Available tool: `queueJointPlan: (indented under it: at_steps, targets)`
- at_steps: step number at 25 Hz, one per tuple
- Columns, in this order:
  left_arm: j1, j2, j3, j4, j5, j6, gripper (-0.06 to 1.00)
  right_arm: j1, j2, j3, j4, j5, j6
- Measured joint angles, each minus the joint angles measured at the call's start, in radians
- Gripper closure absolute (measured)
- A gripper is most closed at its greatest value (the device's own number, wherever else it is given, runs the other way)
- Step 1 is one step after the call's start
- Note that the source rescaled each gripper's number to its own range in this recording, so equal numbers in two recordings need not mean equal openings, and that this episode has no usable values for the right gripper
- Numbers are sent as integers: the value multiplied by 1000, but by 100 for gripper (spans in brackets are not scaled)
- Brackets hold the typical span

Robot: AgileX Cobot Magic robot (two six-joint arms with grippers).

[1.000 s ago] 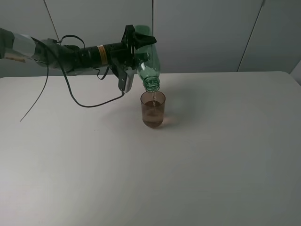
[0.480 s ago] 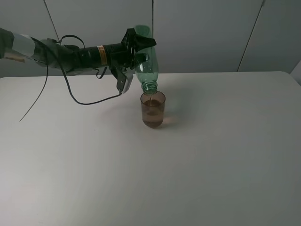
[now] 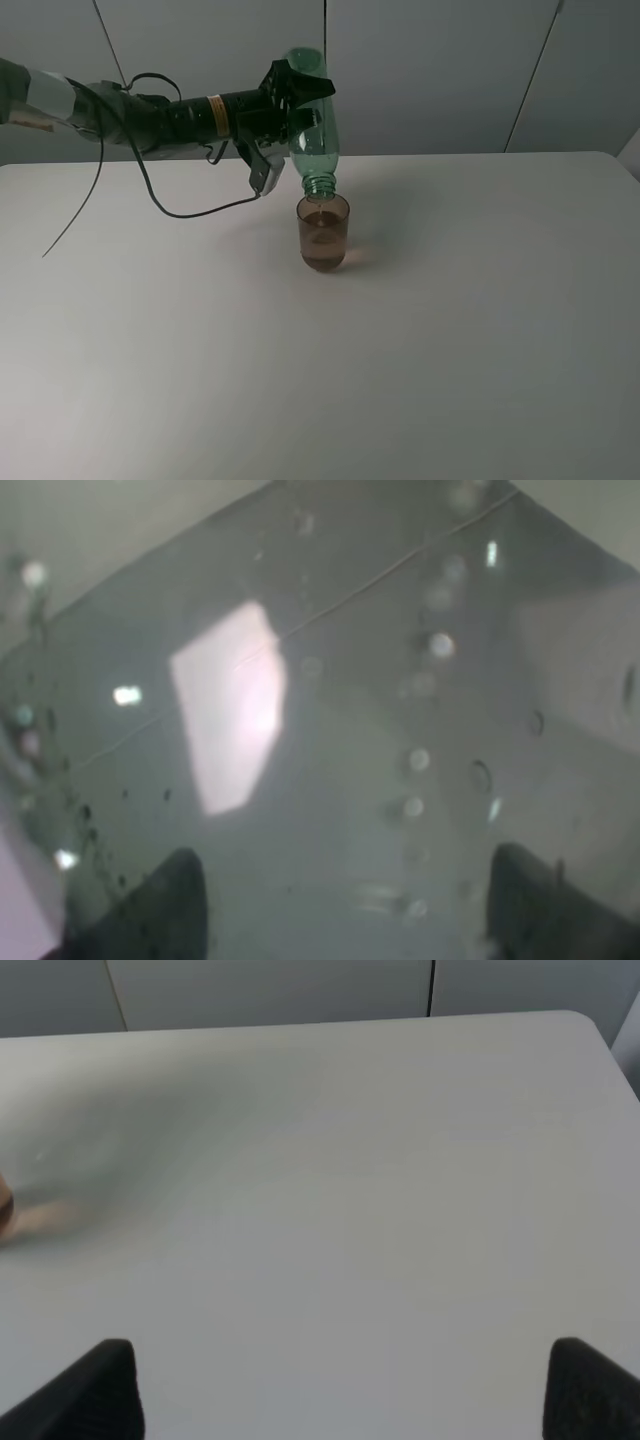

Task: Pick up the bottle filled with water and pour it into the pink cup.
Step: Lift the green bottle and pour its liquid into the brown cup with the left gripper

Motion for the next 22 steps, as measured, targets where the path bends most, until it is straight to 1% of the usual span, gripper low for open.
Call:
queueJointPlan:
  at_steps: [8,11,13,17,19,22]
  targets:
    - [-2,0,0,-4,-8,-2,94,0,0,0,0,0,0]
    - [-2,0,0,-9,-8,-42,94,0,0,0,0,0,0]
    - [-2,-1,0,-10,-8,-84,94,0,0,0,0,0,0]
    - [-2,-13,0,-15,-2,-232,94,0,0,0,0,0,0]
    - [2,-29,19,-35,5,-316,94,0,0,0,0,0,0]
    - [20,-63,89,-81,6,-444,94,0,0,0,0,0,0]
